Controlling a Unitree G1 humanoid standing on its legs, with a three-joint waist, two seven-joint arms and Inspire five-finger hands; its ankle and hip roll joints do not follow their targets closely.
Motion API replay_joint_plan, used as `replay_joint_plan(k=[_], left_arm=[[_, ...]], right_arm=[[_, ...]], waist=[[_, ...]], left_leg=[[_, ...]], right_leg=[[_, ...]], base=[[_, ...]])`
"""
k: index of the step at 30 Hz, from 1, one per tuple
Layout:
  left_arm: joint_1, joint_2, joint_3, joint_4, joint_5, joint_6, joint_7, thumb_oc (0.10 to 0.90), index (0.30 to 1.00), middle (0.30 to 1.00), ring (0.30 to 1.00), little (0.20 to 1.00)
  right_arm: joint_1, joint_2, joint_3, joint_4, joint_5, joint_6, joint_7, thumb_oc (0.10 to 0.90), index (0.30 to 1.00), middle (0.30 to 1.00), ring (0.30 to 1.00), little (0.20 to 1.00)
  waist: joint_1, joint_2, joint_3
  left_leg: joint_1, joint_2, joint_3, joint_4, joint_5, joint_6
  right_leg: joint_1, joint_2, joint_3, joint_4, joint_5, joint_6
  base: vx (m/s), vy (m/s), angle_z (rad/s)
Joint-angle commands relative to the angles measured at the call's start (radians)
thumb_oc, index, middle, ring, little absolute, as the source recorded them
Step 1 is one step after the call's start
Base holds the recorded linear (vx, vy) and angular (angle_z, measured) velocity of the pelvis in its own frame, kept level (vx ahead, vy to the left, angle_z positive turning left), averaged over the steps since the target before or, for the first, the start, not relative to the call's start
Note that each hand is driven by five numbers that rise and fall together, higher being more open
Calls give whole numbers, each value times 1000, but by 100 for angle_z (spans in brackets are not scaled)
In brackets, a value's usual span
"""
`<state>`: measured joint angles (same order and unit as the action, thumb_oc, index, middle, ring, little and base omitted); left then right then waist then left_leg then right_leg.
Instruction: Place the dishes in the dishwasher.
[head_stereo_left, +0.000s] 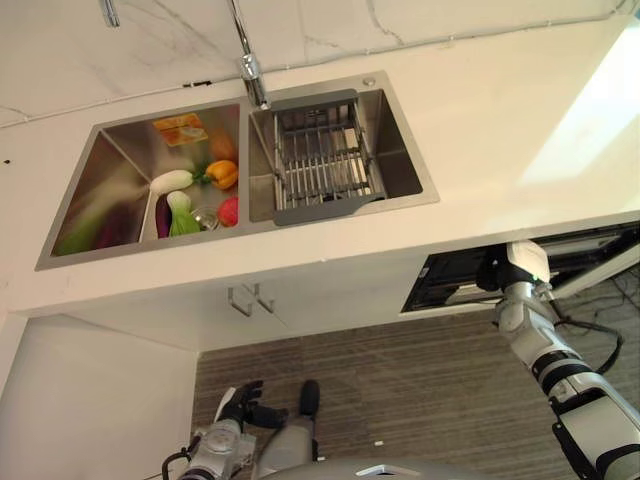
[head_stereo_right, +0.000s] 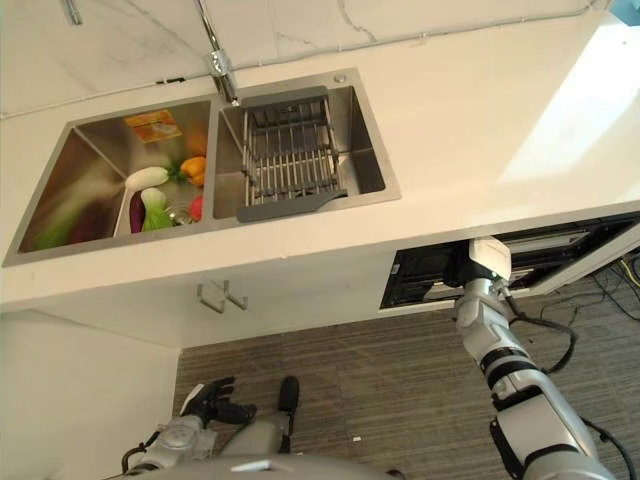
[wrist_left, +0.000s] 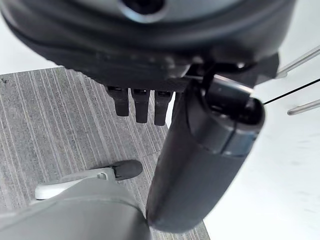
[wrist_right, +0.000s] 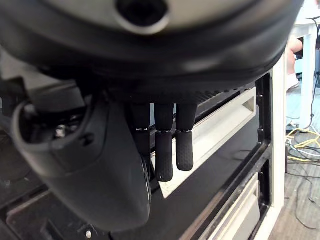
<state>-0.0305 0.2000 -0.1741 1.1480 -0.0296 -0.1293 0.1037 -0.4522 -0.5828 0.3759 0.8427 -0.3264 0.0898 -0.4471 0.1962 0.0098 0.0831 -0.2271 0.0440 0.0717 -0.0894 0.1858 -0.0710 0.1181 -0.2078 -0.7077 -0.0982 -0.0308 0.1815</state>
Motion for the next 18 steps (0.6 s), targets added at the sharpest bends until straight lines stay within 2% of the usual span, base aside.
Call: replay_joint_plan(k=[1, 2, 3, 5, 6, 7, 8, 11, 14, 16, 18], left_arm=[[3, 58, -49, 118, 41, 49, 49, 800, 900, 900, 900, 900], [3, 59, -46, 119, 41, 48, 49, 800, 900, 900, 900, 900], [-2, 59, -38, 126, 45, 49, 51, 800, 900, 900, 900, 900], [-12, 65, -29, 125, 58, 51, 56, 800, 900, 900, 900, 900], [-13, 67, -25, 120, 63, 50, 55, 800, 900, 900, 900, 900], [-15, 68, -24, 109, 59, 47, 55, 800, 900, 900, 900, 900], [-17, 71, -28, 57, 51, 35, 57, 800, 900, 900, 900, 900], [-26, 75, -22, 35, 22, 28, 54, 800, 900, 900, 900, 900], [-45, 76, -5, 11, -30, 21, 43, 800, 900, 900, 900, 900], [-54, 69, 13, 18, -68, 21, 20, 800, 900, 900, 900, 900], [-47, 68, 15, 15, -92, 14, 5, 800, 900, 900, 900, 900]], right_arm=[[-233, 116, 78, -378, -70, -233, -10, 400, 300, 300, 300, 300], [-232, 117, 78, -383, -70, -230, -7, 400, 300, 300, 300, 300], [-234, 139, 101, -441, -76, -243, 11, 442, 364, 364, 364, 364], [-261, 177, 187, -599, -86, -291, 79, 566, 549, 549, 549, 549], [-268, 196, 219, -669, -80, -313, 109, 776, 865, 865, 865, 865], [-280, 210, 254, -722, -71, -336, 141, 800, 900, 900, 900, 900], [-287, 233, 308, -791, -50, -356, 192, 800, 900, 900, 900, 900], [-259, 265, 354, -781, -3, -357, 242, 800, 900, 900, 900, 900], [-132, 299, 393, -633, 73, -327, 312, 800, 900, 900, 900, 900], [1, 293, 398, -513, 12, -294, 328, 800, 900, 900, 900, 900], [123, 281, 377, -418, -9, -280, 344, 800, 900, 900, 900, 900]], waist=[[103, -36, 32], [103, -38, 32], [101, -42, 35], [98, -54, 42], [97, -58, 45], [96, -64, 45], [91, -75, 46], [83, -90, 47], [70, -109, 40], [47, -122, 32], [23, -123, 25]], left_leg=[[39, -70, 19, 2, -148, 50], [39, -70, 21, 2, -148, 50], [42, -69, 25, 2, -151, 53], [51, -65, 39, 2, -158, 57], [57, -63, 44, 2, -163, 59], [64, -62, 48, 2, -166, 61], [79, -59, 57, 2, -173, 63], [96, -57, 68, 2, -179, 67], [121, -58, 70, 2, -189, 75], [144, -65, 67, 2, -201, 83], [170, -72, 64, 2, -214, 94]], right_leg=[[-22, 0, 112, 76, -46, -55], [-23, -1, 114, 78, -46, -55], [-31, -4, 122, 84, -46, -54], [-36, -10, 135, 94, -42, -52], [-36, -12, 140, 97, -40, -51], [-35, -14, 142, 98, -38, -49], [-31, -15, 148, 100, -31, -44], [-30, -19, 160, 108, -16, -35], [-23, -23, 169, 134, 3, -27], [-24, -32, 172, 182, 16, -18], [-38, -50, 192, 262, 31, -6]], base=[[29, 76, -7], [24, 65, -11], [19, 25, -19], [25, 45, -36], [33, 40, -50], [45, 41, -42], [34, 37, -29], [19, 45, 4], [31, 70, 14], [55, 114, 23], [61, 178, 14]])
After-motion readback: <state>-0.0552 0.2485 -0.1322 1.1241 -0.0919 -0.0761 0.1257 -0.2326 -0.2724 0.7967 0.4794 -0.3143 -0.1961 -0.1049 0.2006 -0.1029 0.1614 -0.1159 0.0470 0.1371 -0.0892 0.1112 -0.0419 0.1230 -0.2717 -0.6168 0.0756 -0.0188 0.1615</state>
